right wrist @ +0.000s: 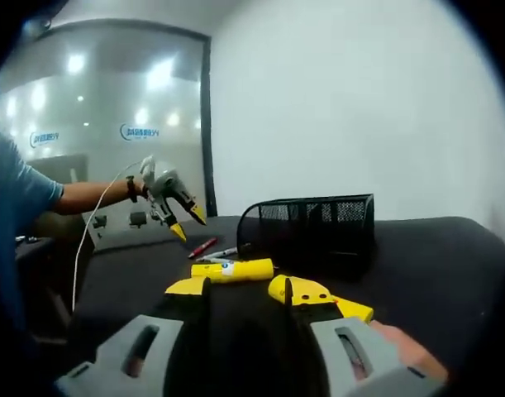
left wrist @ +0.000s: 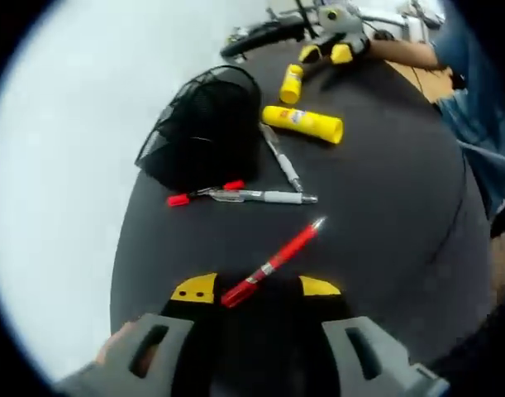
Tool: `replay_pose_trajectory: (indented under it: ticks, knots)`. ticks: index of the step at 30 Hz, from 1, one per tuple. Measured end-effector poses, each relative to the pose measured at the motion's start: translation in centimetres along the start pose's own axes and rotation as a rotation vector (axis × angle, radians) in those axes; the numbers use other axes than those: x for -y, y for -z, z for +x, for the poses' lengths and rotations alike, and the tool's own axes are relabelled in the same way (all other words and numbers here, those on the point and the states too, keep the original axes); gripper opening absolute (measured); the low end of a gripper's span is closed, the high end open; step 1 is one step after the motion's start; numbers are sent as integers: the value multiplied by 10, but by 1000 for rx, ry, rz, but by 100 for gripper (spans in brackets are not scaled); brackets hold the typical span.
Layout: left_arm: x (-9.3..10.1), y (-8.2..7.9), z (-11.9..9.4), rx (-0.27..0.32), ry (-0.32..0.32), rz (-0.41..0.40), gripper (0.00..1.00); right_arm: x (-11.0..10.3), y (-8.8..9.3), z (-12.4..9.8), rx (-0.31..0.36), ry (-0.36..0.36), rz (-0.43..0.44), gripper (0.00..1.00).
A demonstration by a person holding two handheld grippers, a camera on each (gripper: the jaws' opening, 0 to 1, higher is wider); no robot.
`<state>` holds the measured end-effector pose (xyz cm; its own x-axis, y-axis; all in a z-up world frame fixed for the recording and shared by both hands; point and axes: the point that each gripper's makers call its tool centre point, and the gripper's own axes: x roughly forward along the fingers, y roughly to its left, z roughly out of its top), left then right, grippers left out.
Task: Pick up pens and glue sticks and place them into the holder.
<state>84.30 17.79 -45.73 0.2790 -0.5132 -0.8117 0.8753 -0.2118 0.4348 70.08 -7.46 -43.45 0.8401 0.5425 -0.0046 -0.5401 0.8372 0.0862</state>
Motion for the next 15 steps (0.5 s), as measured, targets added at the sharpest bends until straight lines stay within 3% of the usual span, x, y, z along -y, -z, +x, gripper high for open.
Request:
replay_pose_trajectory:
  ticks: [3,5,9,11,15]
  knots:
    - [-2,-2,3,-2,25,31,37,0,0,0,-1,-2,5,32]
    - [-2,-1,6,-18,33,74,31,0,1,0,-1,-2,6,32]
    - [2,-5,13,-20,74,85,19,-1,2,1,-6,-5,6,32]
    - [6,-5,14,-42,98,82,17,-1,2,1,-8,-6,7,32]
    - [11,0,22,-108,134,160,14,-2,3,1,-11,-8,7,32]
